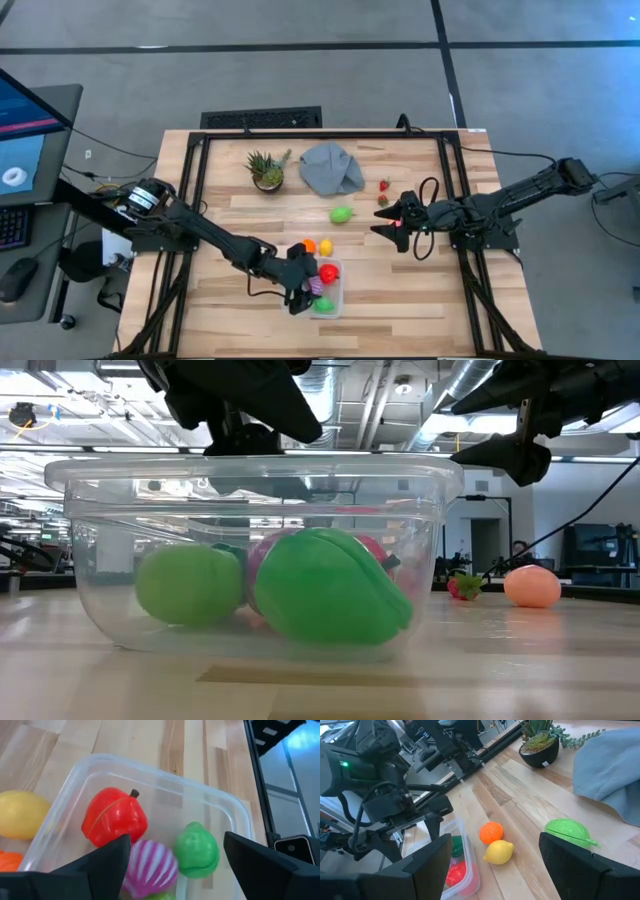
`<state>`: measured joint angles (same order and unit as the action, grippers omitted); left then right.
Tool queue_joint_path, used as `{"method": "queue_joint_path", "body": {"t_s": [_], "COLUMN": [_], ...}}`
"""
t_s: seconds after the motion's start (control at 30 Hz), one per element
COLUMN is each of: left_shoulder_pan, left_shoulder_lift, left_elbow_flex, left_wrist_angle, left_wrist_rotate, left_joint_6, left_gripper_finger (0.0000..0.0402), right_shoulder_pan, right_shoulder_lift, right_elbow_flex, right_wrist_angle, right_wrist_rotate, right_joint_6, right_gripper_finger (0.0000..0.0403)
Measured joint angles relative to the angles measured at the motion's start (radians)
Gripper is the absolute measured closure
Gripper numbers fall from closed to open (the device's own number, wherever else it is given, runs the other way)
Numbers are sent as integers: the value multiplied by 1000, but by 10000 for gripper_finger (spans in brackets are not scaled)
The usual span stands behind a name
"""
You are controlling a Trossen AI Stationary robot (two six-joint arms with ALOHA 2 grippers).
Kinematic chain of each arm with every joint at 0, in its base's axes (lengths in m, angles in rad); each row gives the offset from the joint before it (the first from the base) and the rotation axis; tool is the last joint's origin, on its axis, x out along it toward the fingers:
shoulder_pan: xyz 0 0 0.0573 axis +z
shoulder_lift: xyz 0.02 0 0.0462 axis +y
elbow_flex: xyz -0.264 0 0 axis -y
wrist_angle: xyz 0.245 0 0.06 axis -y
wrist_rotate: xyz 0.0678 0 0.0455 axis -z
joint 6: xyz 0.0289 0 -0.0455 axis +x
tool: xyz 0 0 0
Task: Pick and placing Produce into tupperware
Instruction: Put the pumpkin into the transparent bin
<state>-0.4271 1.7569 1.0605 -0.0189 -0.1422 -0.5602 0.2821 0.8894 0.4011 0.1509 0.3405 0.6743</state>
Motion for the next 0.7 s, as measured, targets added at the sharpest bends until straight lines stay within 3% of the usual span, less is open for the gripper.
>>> {"method": "queue_joint_path", "body": {"t_s": [0.3, 0.7], "left_shoulder_pan": [7, 74], "left_shoulder_lift": [-58, -307], "left_elbow_flex": [107, 112], "left_wrist_angle": [-289, -664], "left_wrist_rotate": [-44, -217], "left_joint_6": [90, 166], "left_gripper_finger": [88, 88], "right_shoulder_pan": [0, 8], "right_shoulder_lift": [0, 0], "right_elbow_flex": [0, 0], "right_wrist_angle": [7, 19], "right_wrist_rotate": [-3, -2], "right_joint_6": [12, 18], "right_gripper_finger": [81, 81]}}
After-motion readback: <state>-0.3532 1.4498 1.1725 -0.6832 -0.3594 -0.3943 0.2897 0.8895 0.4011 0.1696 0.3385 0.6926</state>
